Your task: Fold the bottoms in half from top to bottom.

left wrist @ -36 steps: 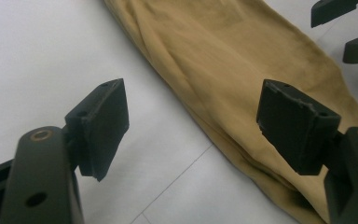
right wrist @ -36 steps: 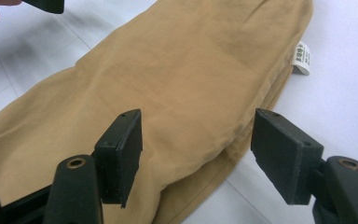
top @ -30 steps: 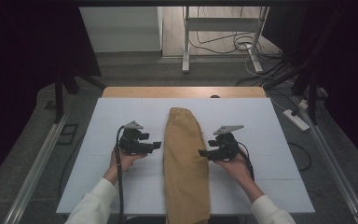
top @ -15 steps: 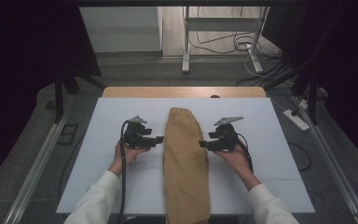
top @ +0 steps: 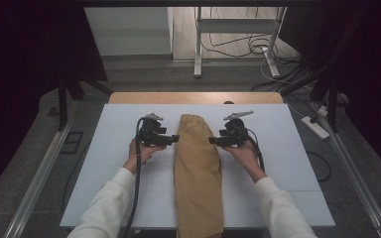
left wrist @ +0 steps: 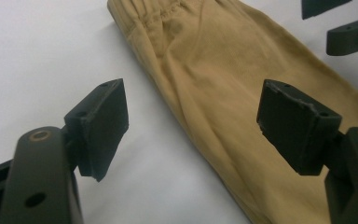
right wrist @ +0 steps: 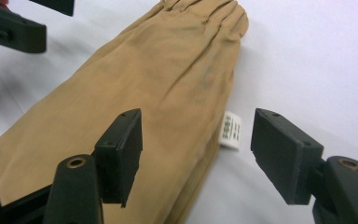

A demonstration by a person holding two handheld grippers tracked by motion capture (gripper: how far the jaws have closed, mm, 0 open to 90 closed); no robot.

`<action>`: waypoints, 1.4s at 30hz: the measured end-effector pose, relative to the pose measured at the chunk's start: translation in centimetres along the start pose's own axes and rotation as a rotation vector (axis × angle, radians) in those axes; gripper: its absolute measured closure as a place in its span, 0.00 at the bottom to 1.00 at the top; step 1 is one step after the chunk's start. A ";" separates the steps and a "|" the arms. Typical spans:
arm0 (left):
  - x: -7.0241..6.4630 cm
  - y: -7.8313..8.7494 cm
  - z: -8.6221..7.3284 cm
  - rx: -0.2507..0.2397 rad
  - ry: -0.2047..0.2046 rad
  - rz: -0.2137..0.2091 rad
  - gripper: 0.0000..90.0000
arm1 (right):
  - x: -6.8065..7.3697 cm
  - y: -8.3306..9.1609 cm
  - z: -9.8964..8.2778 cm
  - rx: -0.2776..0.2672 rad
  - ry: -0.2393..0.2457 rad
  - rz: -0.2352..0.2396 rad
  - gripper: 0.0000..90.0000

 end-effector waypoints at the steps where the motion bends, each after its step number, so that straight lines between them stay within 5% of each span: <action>1: 0.0 -0.3 0.1 0.003 0.007 -0.004 0.27 | -0.2 -0.3 0.1 0.004 -0.003 -0.006 0.38; 13: 0.1 -2.3 1.0 0.044 -0.001 0.015 0.27 | -1.4 -1.7 1.9 0.008 -0.018 -0.026 0.38; 21: 0.2 -3.8 0.9 0.087 -0.010 0.038 0.27 | -2.6 -3.4 1.4 0.052 -0.040 -0.039 0.39; 27: 0.1 -4.8 0.6 0.115 -0.025 0.032 0.30 | -2.4 -4.5 1.3 0.102 -0.004 -0.053 0.39; 34: 0.2 -5.3 0.4 0.121 -0.009 0.030 0.29 | -2.7 -5.0 1.0 0.099 -0.021 -0.040 0.39; 37: 0.0 -5.3 0.4 0.119 -0.010 0.034 0.31 | -2.5 -5.1 1.0 0.109 -0.007 -0.037 0.46; 42: -0.2 -5.2 0.3 0.120 0.003 -0.002 0.51 | -1.9 -5.5 0.9 0.110 0.022 0.004 0.62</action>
Point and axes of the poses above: each handheld gripper's, and its own axes: y roughly backward along the jaws, z roughly out of its top, x roughly to its left, the point moved 4 cm from there along -y, roughly forward along the jaws, and after that the axes turned 10 degrees about z, right-handed, at the moved point
